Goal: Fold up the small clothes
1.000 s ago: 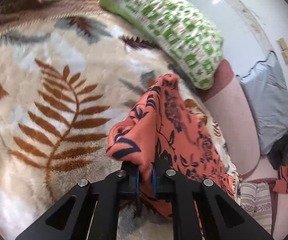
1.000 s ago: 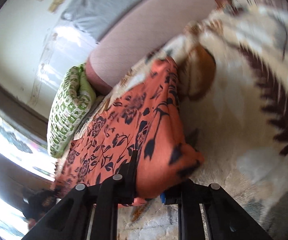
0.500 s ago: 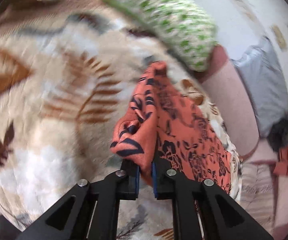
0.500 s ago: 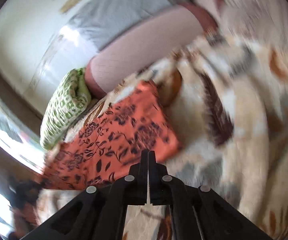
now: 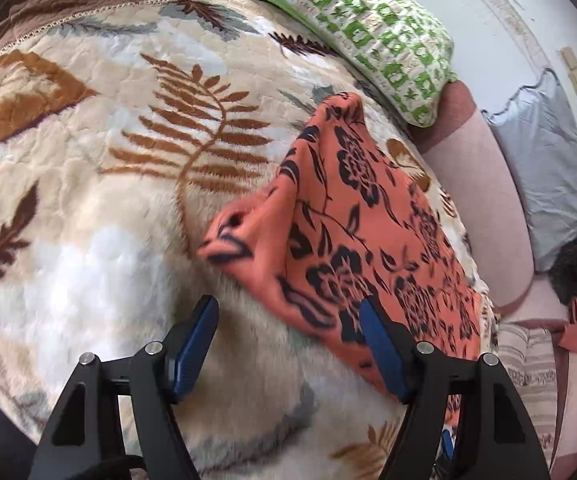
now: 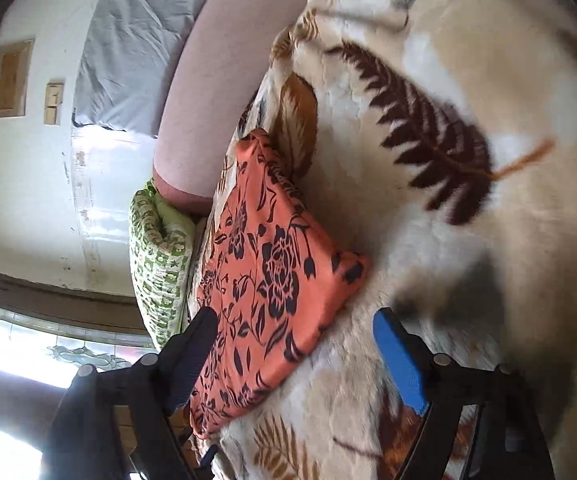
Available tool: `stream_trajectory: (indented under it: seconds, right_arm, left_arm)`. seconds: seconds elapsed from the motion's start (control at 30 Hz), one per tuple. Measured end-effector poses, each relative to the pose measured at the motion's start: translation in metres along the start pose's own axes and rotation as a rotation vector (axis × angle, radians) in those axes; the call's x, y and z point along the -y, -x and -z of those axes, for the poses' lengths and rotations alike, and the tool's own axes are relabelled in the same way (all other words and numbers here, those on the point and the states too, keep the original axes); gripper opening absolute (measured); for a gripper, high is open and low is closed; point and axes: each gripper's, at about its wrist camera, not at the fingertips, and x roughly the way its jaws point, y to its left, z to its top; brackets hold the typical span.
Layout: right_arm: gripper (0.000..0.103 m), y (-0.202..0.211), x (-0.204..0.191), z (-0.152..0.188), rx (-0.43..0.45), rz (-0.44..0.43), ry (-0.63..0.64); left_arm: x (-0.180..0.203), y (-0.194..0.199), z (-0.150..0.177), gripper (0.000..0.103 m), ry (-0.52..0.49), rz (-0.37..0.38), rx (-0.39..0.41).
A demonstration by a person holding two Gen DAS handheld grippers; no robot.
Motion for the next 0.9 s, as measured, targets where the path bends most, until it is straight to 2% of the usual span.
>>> stream_trajectory:
  seconds: [0.03, 0.07, 0.17, 0.2, 0.23, 0.27, 0.3, 0.33, 0.57, 0.63, 0.73, 0.8, 0.87, 0.9]
  right_arm:
    - [0.07, -0.011, 0.0, -0.005, -0.001, 0.02, 0.002]
    - [0.068, -0.018, 0.001, -0.009, 0.016, 0.032, 0.0]
    - [0.053, -0.035, -0.003, -0.021, 0.07, 0.038, 0.036]
    - [0.035, -0.042, -0.005, -0.024, 0.068, 0.048, 0.056]
    - [0.026, -0.05, -0.006, -0.026, 0.056, 0.052, 0.067]
    - [0.025, -0.053, -0.006, -0.027, 0.06, 0.055, 0.069]
    - [0.024, -0.052, -0.008, -0.027, 0.069, 0.052, 0.078]
    - [0.022, -0.049, -0.012, -0.025, 0.075, 0.049, 0.09]
    - [0.018, 0.001, -0.051, 0.008, 0.121, 0.044, 0.257]
    - [0.018, 0.02, -0.06, 0.026, 0.126, 0.049, 0.29]
    - [0.018, 0.045, -0.059, 0.05, 0.158, 0.105, 0.33]
    - [0.018, 0.047, -0.039, 0.05, 0.144, 0.183, 0.294]
    - [0.021, 0.036, -0.011, 0.039, 0.06, 0.241, 0.16]
    - [0.023, 0.032, 0.001, 0.034, 0.032, 0.243, 0.081]
  left_arm:
    - [-0.001, -0.007, -0.003, 0.073, 0.016, -0.001, -0.008]
    - [-0.002, -0.014, -0.007, 0.073, 0.036, 0.002, -0.016]
    - [0.003, -0.022, -0.017, 0.073, 0.064, 0.042, 0.01]
    - [0.005, -0.025, -0.021, 0.073, 0.068, 0.054, 0.01]
    - [0.005, -0.029, -0.025, 0.067, 0.081, 0.053, 0.012]
    - [0.005, -0.031, -0.027, 0.056, 0.095, 0.055, 0.016]
    - [0.004, -0.035, -0.03, 0.029, 0.1, 0.05, 0.013]
    - [0.004, -0.038, -0.031, 0.023, 0.093, 0.034, 0.008]
    - [0.01, -0.019, -0.029, 0.017, -0.001, 0.069, 0.055]
    - [0.011, -0.01, -0.029, 0.017, -0.03, 0.08, 0.049]
    - [0.01, -0.002, -0.021, 0.017, -0.09, 0.058, 0.021]
    - [0.004, -0.003, -0.015, 0.018, -0.088, 0.055, -0.009]
    - [-0.003, -0.011, -0.013, 0.023, -0.064, 0.034, -0.039]
    - [-0.01, -0.018, -0.014, 0.033, -0.037, 0.021, -0.058]
